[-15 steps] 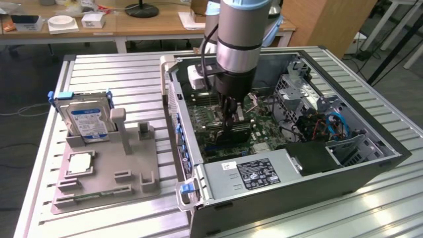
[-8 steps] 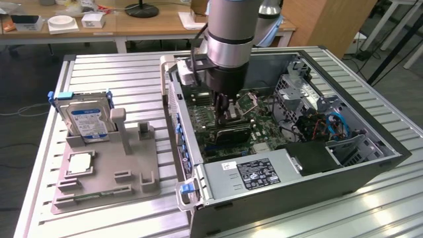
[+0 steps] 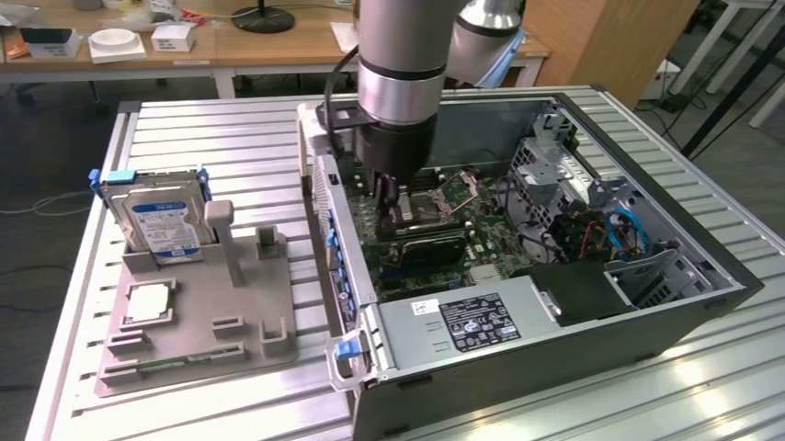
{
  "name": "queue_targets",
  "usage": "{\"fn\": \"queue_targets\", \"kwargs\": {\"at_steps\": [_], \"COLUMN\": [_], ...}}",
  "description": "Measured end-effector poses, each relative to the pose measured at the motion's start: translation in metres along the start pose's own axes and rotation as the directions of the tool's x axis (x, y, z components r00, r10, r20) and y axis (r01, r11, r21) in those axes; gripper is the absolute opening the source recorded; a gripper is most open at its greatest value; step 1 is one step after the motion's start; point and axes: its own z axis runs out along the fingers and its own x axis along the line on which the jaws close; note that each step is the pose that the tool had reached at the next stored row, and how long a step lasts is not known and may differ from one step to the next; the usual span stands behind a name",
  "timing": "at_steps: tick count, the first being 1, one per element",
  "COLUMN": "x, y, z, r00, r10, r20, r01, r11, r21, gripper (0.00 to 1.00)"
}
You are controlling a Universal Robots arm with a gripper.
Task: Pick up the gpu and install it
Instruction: 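Press down on the gpu until it lock into place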
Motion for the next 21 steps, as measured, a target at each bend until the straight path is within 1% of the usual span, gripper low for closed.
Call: {"fn": "queue_targets", "kwargs": {"at_steps": [3,5,6,9,10,11,13,15,16,18,19,20,21], "x": [0.0,0.0,0.0,0.0,0.0,0.0,-0.001,-0.002,-0.002,-0.002,-0.002,-0.002,-0.002], "y": [0.0082,0.0123,0.0125,0.0126,0.0126,0.0126,0.0124,0.0123,0.0123,0.0126,0.0126,0.0128,0.0129], "z": [-0.0007,-0.0011,-0.0013,-0.0015,-0.0024,-0.0035,-0.0085,-0.0117,-0.012,-0.0122,-0.0122,-0.0121,-0.0122], "r00": [1.0,1.0,1.0,1.0,1.0,1.0,1.0,1.0,1.0,0.9996,0.9993,0.9991,0.9988], "r10": [-0.001,-0.001,-0.001,-0.001,-0.001,0.0,0.0,0.0,0.0,0.0,0.001,0.001,0.001], "r20": [0.0001,0.0002,0.0002,0.0001,0.0017,0.0031,0.0032,0.0034,0.0084,0.0267,0.0363,0.0436,0.048], "r01": [0.001,0.001,0.001,0.001,0.001,0.0,0.0,0.0,0.0,0.001,0.001,0.001,0.001], "r11": [0.9999,0.9997,0.9997,0.9997,0.9997,0.9997,0.9996,0.9996,0.9996,0.9995,0.9994,0.9993,0.9991], "r21": [-0.0146,-0.0231,-0.0244,-0.0246,-0.0251,-0.0262,-0.0285,-0.0287,-0.0293,-0.0316,-0.0341,-0.0387,-0.0432], "gripper": [0.11,0.11,0.11,0.11,0.11,0.11,0.11,0.11,0.11,0.11,0.11,0.11,0.11]}}
